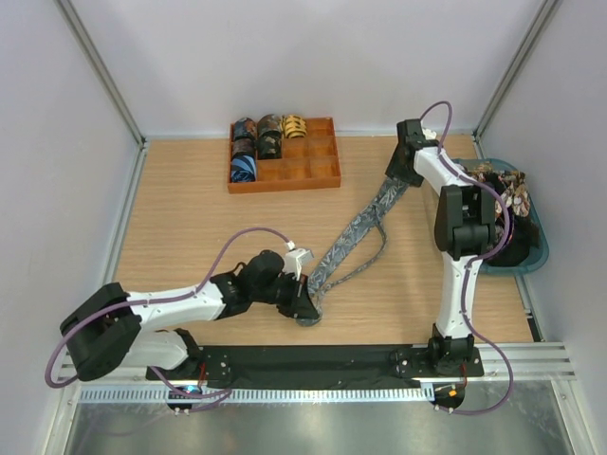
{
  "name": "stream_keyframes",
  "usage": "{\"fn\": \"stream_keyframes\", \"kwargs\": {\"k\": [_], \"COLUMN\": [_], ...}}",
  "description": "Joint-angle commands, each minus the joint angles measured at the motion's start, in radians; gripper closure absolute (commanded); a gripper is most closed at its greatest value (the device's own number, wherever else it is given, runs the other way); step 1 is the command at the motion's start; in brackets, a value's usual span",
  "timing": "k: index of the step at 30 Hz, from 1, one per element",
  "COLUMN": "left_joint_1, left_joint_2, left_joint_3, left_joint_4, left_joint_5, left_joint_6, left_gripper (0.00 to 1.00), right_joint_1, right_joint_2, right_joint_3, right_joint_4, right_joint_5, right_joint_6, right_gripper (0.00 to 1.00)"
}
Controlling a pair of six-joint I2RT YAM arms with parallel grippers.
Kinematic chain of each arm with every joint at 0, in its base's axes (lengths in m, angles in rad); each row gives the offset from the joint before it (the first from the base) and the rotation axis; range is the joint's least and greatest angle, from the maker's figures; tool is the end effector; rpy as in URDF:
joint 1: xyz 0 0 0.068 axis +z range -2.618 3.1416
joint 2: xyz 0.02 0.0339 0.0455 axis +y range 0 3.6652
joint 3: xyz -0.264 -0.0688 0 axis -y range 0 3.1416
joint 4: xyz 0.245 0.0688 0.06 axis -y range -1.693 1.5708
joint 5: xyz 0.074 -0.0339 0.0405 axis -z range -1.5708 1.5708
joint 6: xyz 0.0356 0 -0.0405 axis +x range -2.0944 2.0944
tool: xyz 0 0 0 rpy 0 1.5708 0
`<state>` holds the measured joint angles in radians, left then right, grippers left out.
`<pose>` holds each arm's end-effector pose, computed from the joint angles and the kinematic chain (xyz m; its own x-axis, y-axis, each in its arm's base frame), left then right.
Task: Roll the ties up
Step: Flatten the tie
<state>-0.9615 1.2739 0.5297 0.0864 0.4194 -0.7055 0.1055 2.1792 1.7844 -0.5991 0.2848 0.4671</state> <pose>0.1300 -0.2116 0.1790 -0.8716 0.2141 -0.4410 0.4837 0.5218 -0.7026 0.4775 0.0405 0.2006 -0.7211 0.3582 -0.5930 0.4212 0.9063 0.0353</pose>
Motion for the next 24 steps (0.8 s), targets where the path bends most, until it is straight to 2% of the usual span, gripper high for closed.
{"fn": "stream_keyframes", "kwargs": {"k": [1,3,10,13,18,19,21,22,24], "left_joint_1": [0.036,0.066,0.107,0.113,0.147,0.159,0.167,0.173,0.176], "left_joint_2": [-0.045,-0.079,-0.163,-0.200,-0.268,-0.287,-0.303,-0.312,-0.320], "left_joint_3": [-0.072,-0.117,-0.177,-0.197,-0.224,-0.226,-0.226,-0.224,-0.226], "left_joint_4": [0.165,0.213,0.214,0.207,0.158,0.138,0.109,0.081,0.069], "left_joint_5": [0.096,0.110,0.108,0.098,0.093,0.093,0.082,0.076,0.068], "left_joint_6": [-0.112,-0.135,-0.153,-0.161,-0.160,-0.157,-0.140,-0.134,-0.126], "left_gripper": [1.00,1.00,1.00,1.00,1.00,1.00,1.00,1.00,1.00], "right_joint_1": [-0.006,-0.018,-0.026,-0.024,-0.026,-0.026,-0.024,-0.026,-0.026], "right_joint_2": [0.025,0.048,0.128,0.165,0.165,0.165,0.163,0.159,0.133], "right_joint_3": [0.069,0.096,0.205,0.242,0.242,0.244,0.244,0.236,0.210], "right_joint_4": [0.035,0.032,0.012,-0.017,-0.005,-0.007,-0.008,-0.004,0.030], "right_joint_5": [0.010,-0.012,0.002,0.023,0.028,0.028,0.030,0.028,0.025], "right_joint_6": [0.039,0.051,0.084,0.093,0.090,0.088,0.090,0.085,0.084], "right_gripper": [0.38,0.39,0.40,0.45,0.69,0.70,0.68,0.60,0.56]}}
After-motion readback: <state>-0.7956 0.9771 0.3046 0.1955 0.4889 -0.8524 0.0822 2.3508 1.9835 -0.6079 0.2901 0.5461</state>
